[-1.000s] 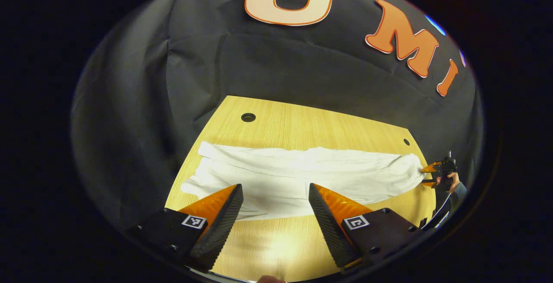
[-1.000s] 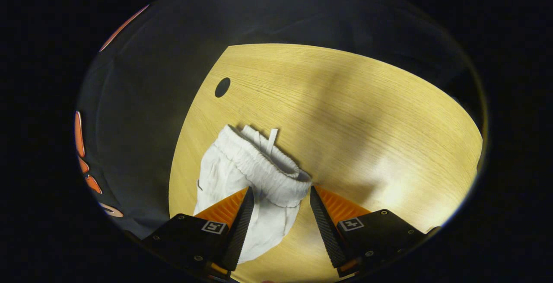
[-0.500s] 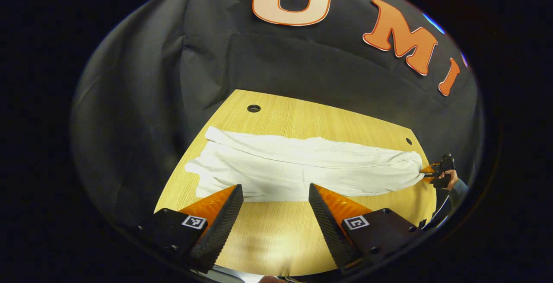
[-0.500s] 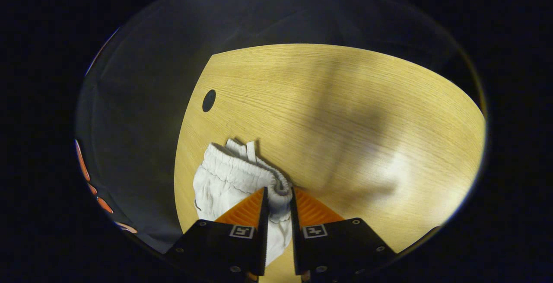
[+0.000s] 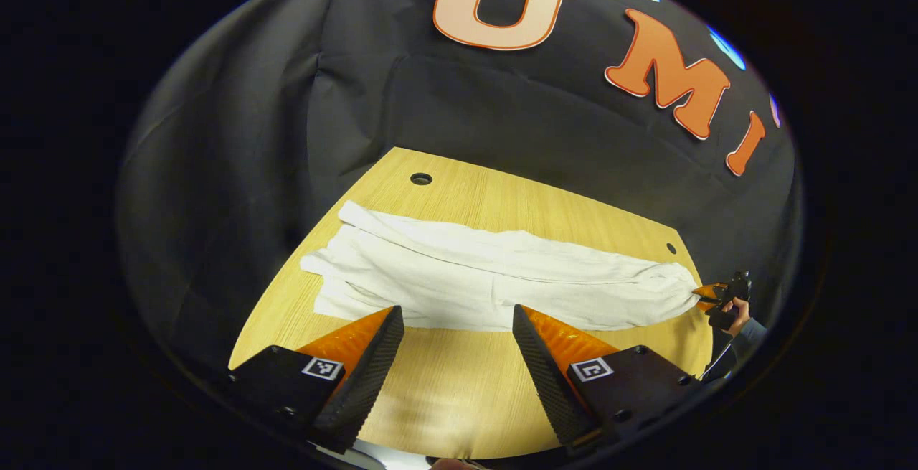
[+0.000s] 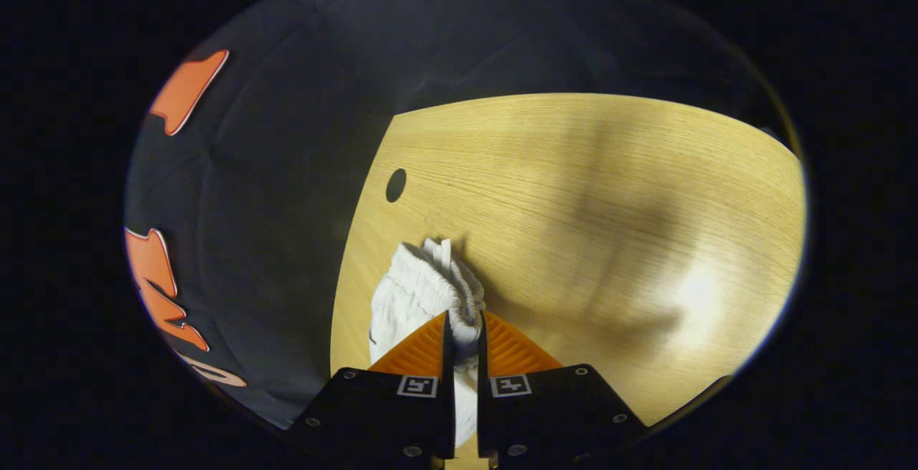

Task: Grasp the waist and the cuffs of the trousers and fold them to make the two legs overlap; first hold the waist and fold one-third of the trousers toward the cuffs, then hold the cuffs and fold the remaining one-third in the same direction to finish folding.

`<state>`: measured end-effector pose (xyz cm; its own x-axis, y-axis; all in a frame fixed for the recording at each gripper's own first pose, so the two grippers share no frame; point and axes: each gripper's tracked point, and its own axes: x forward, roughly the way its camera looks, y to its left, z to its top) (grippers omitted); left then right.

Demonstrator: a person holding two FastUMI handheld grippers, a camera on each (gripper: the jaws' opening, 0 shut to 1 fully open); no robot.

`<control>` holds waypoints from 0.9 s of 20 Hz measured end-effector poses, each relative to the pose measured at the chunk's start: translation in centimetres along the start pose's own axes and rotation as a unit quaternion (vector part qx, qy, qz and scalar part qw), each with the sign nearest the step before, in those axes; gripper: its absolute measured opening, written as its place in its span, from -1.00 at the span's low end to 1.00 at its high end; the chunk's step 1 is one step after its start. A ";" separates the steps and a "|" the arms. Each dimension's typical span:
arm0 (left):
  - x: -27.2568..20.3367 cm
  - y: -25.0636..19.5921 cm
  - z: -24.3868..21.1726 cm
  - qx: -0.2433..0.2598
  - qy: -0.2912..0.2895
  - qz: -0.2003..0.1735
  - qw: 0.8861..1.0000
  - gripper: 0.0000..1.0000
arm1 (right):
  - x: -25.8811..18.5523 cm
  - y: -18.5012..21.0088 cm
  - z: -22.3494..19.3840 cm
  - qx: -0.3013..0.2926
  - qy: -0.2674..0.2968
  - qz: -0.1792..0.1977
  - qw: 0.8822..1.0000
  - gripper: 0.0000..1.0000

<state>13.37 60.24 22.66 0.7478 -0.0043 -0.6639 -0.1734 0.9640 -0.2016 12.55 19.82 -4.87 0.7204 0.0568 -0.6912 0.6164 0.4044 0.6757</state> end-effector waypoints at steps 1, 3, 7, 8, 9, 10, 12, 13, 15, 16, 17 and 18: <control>0.0 -0.1 -0.2 -0.001 0.002 -0.005 1.000 0.99 | -0.3 0.8 0.0 0.001 -0.005 0.010 1.000 -0.75; 0.1 -0.1 0.0 0.004 0.002 -0.014 1.000 0.99 | -0.9 2.9 -0.5 0.002 -0.014 0.033 0.999 -0.75; 0.6 0.6 0.5 0.005 0.003 -0.023 1.000 1.00 | -2.7 6.1 -1.7 0.012 -0.025 0.065 0.997 -0.75; 0.9 0.8 0.5 0.004 0.005 -0.025 1.000 0.99 | -3.1 6.8 -2.0 0.012 -0.026 0.072 0.997 -0.75; 1.4 1.4 0.5 0.002 0.005 -0.026 1.000 0.99 | -3.3 7.3 -2.2 0.015 -0.028 0.078 0.996 -0.75; 1.7 1.7 0.6 0.001 0.006 -0.029 1.000 0.99 | -3.4 7.7 -2.4 0.018 -0.028 0.085 0.996 -0.75; 1.9 2.1 0.4 -0.001 0.006 -0.034 0.999 0.99 | -4.4 8.9 -3.2 0.019 -0.030 0.099 0.994 -0.75; 2.0 2.5 0.5 -0.002 0.008 -0.034 0.999 0.99 | -4.8 9.5 -3.6 0.020 -0.030 0.103 0.994 -0.75; 2.7 2.8 0.4 -0.005 0.013 -0.037 0.999 0.99 | -5.3 10.2 -4.2 0.022 -0.031 0.113 0.993 -0.75; 3.0 3.0 0.5 -0.006 0.015 -0.040 0.999 0.99 | -5.8 10.8 -4.7 0.021 -0.030 0.120 0.992 -0.75; 3.3 3.3 0.4 -0.006 0.016 -0.040 0.999 1.00 | -6.5 11.5 -5.3 0.018 -0.030 0.125 0.992 -0.75; 3.8 3.4 0.4 -0.006 0.020 -0.041 0.999 0.99 | -6.9 12.2 -5.9 0.014 -0.029 0.132 0.991 -0.75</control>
<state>15.88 63.65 19.77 0.7339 -0.0943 -0.6727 -0.1208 0.9564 -0.2659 13.26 29.73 6.62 0.8741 0.1033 -0.4746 0.4130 0.3563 0.8381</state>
